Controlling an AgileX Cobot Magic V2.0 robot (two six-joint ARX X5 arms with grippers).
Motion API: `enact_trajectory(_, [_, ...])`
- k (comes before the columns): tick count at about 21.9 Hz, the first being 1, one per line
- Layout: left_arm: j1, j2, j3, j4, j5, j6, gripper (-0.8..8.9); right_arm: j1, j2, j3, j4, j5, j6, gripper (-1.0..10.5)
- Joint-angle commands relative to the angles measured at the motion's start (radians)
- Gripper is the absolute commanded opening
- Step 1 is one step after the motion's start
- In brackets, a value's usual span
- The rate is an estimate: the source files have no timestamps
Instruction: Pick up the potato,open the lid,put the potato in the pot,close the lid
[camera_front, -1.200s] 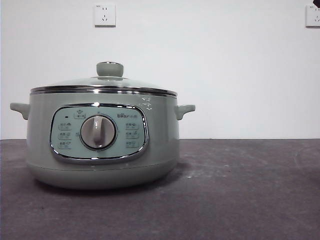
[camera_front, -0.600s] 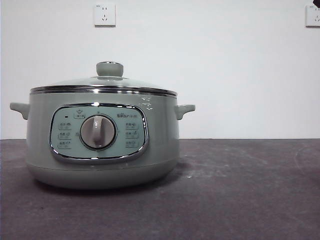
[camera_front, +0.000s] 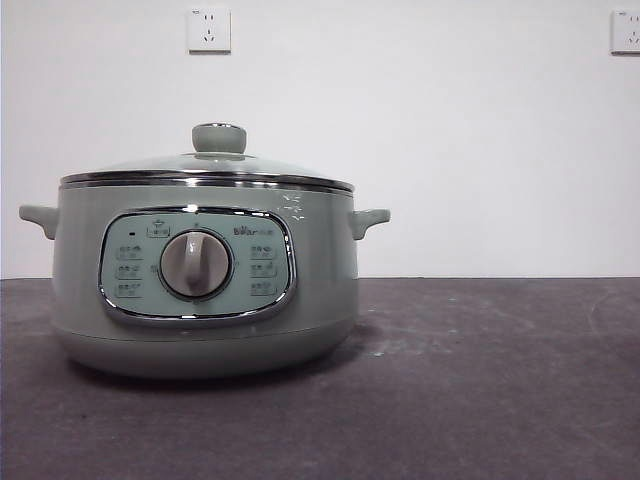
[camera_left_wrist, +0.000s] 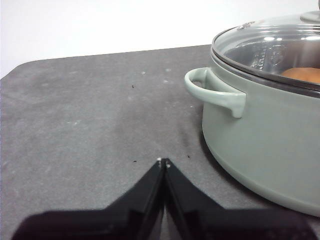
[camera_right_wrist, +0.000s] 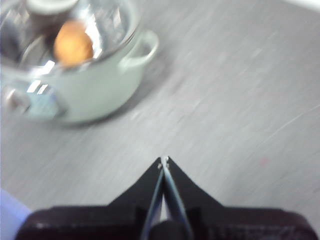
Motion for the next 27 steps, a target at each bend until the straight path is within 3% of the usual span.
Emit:
enact_trajectory(1, [0.003,-0.003,-0.015,0.002,0.008,0.006,-0.03,-0.089,-0.037,-0.032,0.123,-0.022,-0.102,0.0])
enact_trajectory(3, [0.003,-0.003,-0.015,0.002,0.008,0.006,-0.03,-0.205,-0.093,-0.1,0.27,-0.165,-0.161,0.0])
enact_trajectory(6, [0.003,-0.003,-0.015,0.002,0.008,0.006,-0.03,-0.368,-0.18,-0.227,0.415,-0.329,-0.172,0.0])
enact_trajectory(10, [0.003,-0.003,-0.015,0.002,0.008,0.006,-0.03,-0.479,-0.303,-0.422,0.549,-0.327,-0.167,0.0])
enact_trajectory(13, [0.003,-0.003,-0.015,0.002,0.008,0.006,-0.03,-0.507,-0.368,-0.517,0.59,-0.327,-0.163,0.0])
enact_trajectory(22, [0.003,-0.003,-0.015,0.002,0.008,0.006,-0.03,-0.53,-0.537,-0.776,0.766,-0.323,-0.08,0.0])
enact_trajectory(27, [0.003,-0.003,-0.015,0.002,0.008,0.006,-0.03,-0.53,-0.589,-0.847,0.753,-0.319,-0.028,0.0])
